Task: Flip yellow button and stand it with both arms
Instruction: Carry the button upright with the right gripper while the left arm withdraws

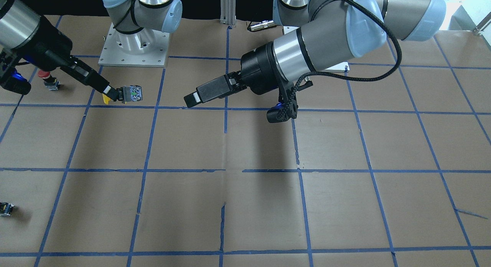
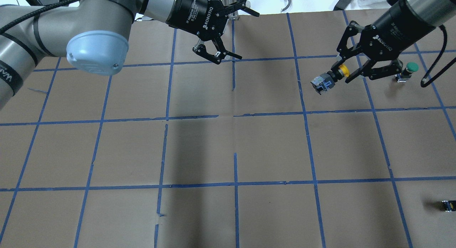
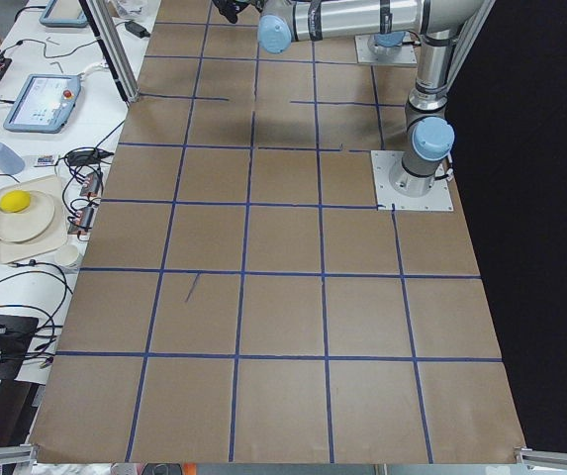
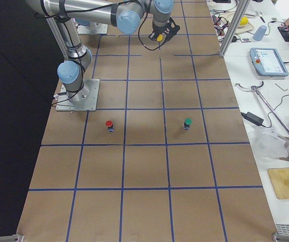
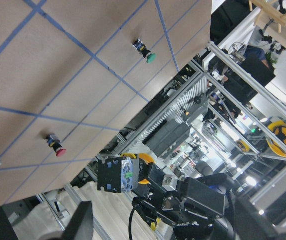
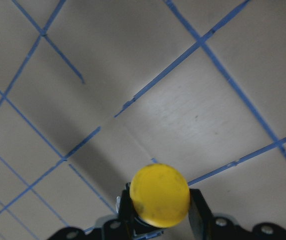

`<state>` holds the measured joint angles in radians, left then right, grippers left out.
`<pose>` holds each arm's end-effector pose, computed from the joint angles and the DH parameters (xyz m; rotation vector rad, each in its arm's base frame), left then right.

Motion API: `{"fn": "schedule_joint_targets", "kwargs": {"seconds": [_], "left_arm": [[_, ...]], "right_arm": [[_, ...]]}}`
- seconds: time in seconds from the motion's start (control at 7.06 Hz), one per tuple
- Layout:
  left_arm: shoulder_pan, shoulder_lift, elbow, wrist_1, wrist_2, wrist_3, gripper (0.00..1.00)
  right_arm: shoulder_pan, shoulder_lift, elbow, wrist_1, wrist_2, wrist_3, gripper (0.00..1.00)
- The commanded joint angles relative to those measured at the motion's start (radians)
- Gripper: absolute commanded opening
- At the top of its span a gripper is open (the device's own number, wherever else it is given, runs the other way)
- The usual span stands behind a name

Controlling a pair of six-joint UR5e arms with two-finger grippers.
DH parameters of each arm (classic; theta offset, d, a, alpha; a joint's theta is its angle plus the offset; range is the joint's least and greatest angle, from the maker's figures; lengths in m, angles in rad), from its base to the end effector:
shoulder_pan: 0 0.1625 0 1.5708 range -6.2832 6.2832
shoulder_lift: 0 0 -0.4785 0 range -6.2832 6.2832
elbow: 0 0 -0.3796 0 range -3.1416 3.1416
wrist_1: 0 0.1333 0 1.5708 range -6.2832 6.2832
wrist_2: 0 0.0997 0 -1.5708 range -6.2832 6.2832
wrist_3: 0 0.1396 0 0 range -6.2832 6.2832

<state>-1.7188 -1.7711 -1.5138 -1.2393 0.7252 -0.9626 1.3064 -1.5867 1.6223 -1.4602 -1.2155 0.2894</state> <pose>-0.3216 -0.5447 0.5049 0.8232 -2.1553 -0.3619 0.0576 -0.4832 0.4834 0.7954 2.6650 0.2099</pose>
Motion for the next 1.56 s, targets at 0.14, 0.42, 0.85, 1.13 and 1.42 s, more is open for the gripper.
{"fn": "schedule_joint_targets", "kwargs": {"seconds": [0.14, 0.42, 0.85, 1.13, 1.42], "left_arm": [[-0.056, 0.057, 0.180, -0.494, 0.445, 0.185, 1.00], [0.019, 0.166, 0.111, -0.565, 0.748, 0.615, 1.00], [0.157, 0.248, -0.075, -0.394, 0.809, 1.015, 1.00], [0.157, 0.291, -0.184, -0.219, 0.810, 1.035, 1.00], [0.159, 0.296, -0.184, -0.235, 0.897, 0.981, 1.00]], "right_arm": [[-0.139, 0.001, 0.062, -0.047, -0.180, -0.538, 0.12], [-0.212, 0.001, 0.144, -0.249, -0.237, -0.883, 0.12], [-0.433, 0.001, 0.382, -0.669, -0.167, -1.510, 0.11], [-0.565, 0.008, 0.436, -0.678, 0.001, -1.788, 0.12], [-0.680, 0.022, 0.481, -0.677, 0.097, -2.087, 0.12]]}}
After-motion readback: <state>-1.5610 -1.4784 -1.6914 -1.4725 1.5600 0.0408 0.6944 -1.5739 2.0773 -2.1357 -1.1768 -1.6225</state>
